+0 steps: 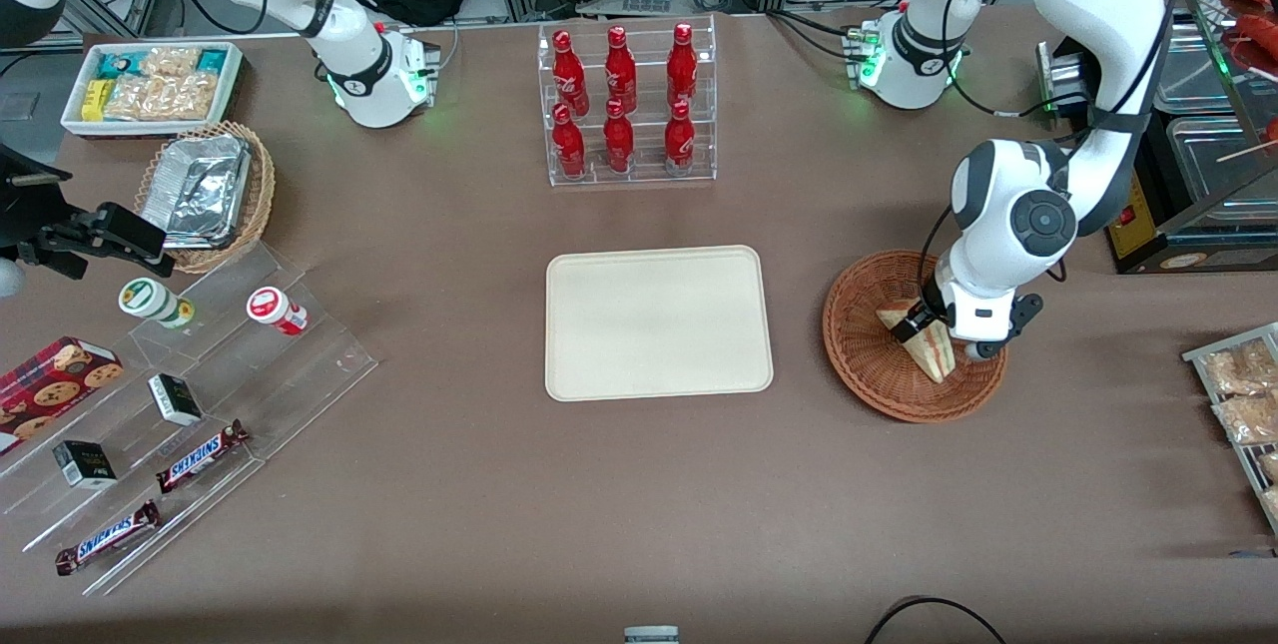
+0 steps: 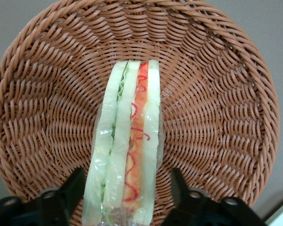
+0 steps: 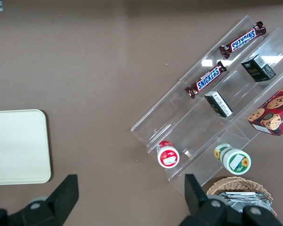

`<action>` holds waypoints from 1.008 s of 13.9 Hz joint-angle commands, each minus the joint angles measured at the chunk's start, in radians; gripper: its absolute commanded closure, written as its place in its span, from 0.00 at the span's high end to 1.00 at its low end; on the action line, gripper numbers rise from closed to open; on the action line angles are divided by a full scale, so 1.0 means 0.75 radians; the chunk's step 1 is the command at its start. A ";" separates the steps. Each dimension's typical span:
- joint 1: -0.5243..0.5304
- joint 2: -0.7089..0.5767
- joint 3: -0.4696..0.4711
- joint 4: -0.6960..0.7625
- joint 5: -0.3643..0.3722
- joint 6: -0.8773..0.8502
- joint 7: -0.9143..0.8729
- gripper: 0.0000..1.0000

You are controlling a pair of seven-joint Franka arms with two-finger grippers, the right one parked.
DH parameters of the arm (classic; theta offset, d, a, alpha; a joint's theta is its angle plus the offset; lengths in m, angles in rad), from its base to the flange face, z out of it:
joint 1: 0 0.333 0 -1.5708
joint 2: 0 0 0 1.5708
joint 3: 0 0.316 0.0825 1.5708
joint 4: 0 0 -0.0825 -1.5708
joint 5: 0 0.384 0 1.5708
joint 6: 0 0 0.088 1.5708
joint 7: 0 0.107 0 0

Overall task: Place sandwich from basket to tray
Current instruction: 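Close the left gripper on the wrapped sandwich in the basket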

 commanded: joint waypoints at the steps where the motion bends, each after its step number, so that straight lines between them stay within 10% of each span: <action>1: 0.001 -0.021 0.000 -0.011 0.001 -0.002 0.001 0.11; 14: -0.222 -0.029 -0.014 0.443 0.005 -0.679 0.197 0.08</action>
